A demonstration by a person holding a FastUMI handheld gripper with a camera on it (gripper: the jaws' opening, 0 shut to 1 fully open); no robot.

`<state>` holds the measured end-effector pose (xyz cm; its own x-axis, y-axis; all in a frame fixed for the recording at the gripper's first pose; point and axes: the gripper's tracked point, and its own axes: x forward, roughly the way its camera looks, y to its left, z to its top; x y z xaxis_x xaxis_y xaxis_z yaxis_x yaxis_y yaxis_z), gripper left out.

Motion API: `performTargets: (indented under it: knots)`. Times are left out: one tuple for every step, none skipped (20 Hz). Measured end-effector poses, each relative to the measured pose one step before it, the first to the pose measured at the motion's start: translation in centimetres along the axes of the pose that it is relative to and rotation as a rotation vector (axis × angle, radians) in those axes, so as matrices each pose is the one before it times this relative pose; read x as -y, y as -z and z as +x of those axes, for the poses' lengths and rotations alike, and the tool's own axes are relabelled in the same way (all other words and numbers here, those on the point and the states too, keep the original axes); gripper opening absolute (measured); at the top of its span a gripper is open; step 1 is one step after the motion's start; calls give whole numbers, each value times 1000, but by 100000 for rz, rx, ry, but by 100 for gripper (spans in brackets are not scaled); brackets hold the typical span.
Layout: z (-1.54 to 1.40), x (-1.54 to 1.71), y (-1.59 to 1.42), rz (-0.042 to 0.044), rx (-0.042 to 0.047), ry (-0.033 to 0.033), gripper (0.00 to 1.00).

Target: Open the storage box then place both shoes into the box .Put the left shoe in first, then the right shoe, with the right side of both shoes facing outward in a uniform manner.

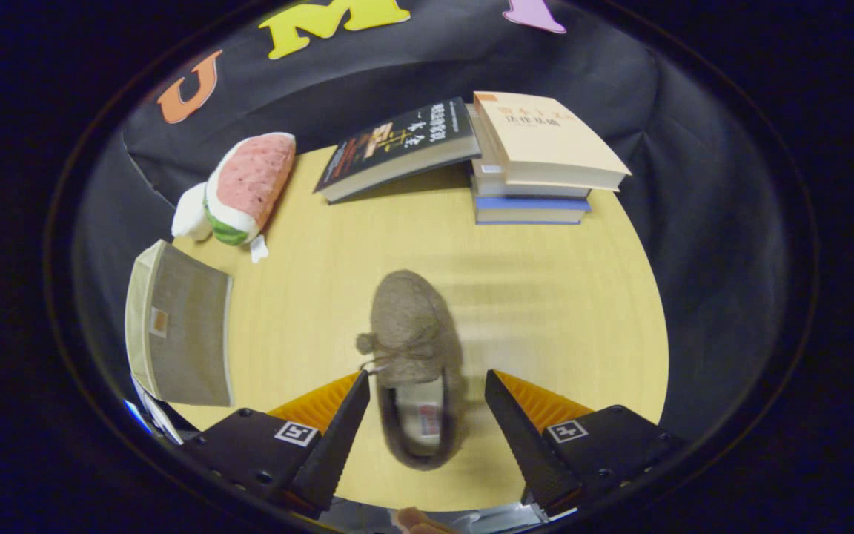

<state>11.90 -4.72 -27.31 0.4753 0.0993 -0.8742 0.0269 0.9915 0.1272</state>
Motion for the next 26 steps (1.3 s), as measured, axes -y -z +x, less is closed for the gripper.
performTargets:
  knots:
    - [769, 1078, 542, -817, -1499, 2332, 95]
    - [900, 544, 632, -472, -1739, 701, 94]
    - [839, 267, 493, -290, -2506, 227, 92]
    - [729, 216, 497, 316, -2273, 192, 86]
    - [687, 196, 129, 254, -1001, 462, 80]
    - [841, 361, 492, -201, -2580, 1780, 69]
    - [-39, -541, 403, 377, -1920, -2810, 57]
    - [85, -280, 264, -556, -351, -532, 46]
    - [269, 92, -189, -1589, 1044, 927, 45]
    - [29, -28, -106, -1917, 788, 629, 45]
    - [88, -63, -48, -1811, 772, 452, 46]
    - [213, -153, -147, -1588, 437, -173, 46]
    - [151, -322, 399, 1486, -2372, -1185, 46]
    - [87, -9, 91, 3138, -234, -720, 34]
    - [-95, -114, -201, 714, 502, -18, 22]
    - [-319, 64, 24, -1394, -165, 764, 10]
    - [104, -166, 151, 764, 831, -187, 10]
    - [-523, -520, 447, 335, -120, -2719, 0]
    - [-227, -226, 237, -149, 112, -1777, 0]
    - [-480, 18, 170, 1925, 621, 7, 0]
    - [-586, -62, 182, 1971, 202, -63, 0]
    - [-893, -316, 183, 1803, 577, -1200, 1]
    - [-962, -628, 103, 1535, 715, -1848, 0]
    - [-1116, -798, 86, 1165, 392, -2430, 0]
    - [-1202, -857, 16, 1349, 791, -2456, 0]
    - [-1301, -1022, -206, 822, 1509, -1814, 0]
